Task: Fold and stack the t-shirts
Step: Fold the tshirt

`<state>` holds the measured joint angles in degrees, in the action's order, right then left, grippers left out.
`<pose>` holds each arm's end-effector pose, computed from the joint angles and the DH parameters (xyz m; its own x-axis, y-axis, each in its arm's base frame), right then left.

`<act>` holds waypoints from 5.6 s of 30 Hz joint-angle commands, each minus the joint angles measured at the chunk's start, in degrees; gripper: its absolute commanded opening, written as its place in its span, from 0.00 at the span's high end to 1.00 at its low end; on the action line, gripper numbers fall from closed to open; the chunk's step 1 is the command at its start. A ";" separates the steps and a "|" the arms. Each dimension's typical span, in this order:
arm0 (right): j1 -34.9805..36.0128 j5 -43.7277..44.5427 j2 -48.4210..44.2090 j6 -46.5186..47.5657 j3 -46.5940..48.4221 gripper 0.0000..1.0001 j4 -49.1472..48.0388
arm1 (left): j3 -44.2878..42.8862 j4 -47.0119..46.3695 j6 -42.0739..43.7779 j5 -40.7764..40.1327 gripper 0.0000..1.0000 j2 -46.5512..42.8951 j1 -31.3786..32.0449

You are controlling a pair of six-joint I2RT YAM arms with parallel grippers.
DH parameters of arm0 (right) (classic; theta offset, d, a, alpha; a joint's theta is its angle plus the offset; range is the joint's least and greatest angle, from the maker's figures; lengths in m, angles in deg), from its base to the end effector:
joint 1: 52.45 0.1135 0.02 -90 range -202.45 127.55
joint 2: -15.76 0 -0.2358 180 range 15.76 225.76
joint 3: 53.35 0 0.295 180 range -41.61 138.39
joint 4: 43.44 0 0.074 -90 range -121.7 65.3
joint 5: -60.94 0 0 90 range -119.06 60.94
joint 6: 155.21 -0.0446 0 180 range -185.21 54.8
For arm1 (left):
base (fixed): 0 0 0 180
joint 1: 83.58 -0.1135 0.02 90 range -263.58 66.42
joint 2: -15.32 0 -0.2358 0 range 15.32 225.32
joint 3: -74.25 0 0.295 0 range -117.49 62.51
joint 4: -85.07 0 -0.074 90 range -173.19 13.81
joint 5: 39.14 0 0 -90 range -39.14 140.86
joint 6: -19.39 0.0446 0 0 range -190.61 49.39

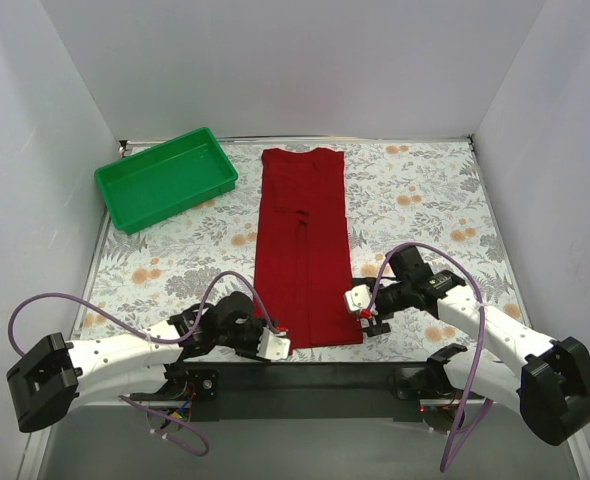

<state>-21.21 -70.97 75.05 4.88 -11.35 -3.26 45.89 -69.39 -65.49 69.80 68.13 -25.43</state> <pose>0.1888 0.1494 0.1382 0.4062 -0.5720 -0.7126 -0.9138 -0.2579 -0.3138 0.1042 -0.1951 0.0903 -0.3210 0.6767 -0.6625 0.9460 0.2625 -0.1902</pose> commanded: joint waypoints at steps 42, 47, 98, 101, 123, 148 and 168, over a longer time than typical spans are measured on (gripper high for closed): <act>16.22 14.76 4.00 -9.79 -2.50 0.99 -4.64 | -3.68 0.61 -6.34 4.44 1.00 2.55 1.79; 14.64 7.56 3.29 -8.82 3.30 0.99 2.21 | -8.15 2.63 -8.29 9.35 1.00 3.17 0.04; -12.79 5.52 59.27 -32.02 65.89 0.99 -0.67 | -54.30 -19.07 -9.25 22.29 1.00 56.69 -40.92; -12.79 5.52 60.86 -33.08 67.99 0.99 -0.94 | -54.22 -20.13 -9.87 21.67 1.00 57.39 -41.19; -13.23 26.09 57.71 -55.14 69.16 0.63 -12.97 | -54.83 -32.70 -23.41 5.86 0.33 53.72 -41.01; -11.03 -2.66 25.35 10.88 23.62 0.35 1.36 | -13.88 -13.44 3.73 1.20 0.30 14.84 -24.14; -6.72 7.46 34.49 3.57 21.68 0.40 -12.01 | -19.76 -18.99 9.11 -0.57 0.39 33.75 -28.18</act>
<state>-28.33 -63.71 108.57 9.32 10.94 -12.98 27.88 -88.38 -58.36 69.25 100.90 -52.64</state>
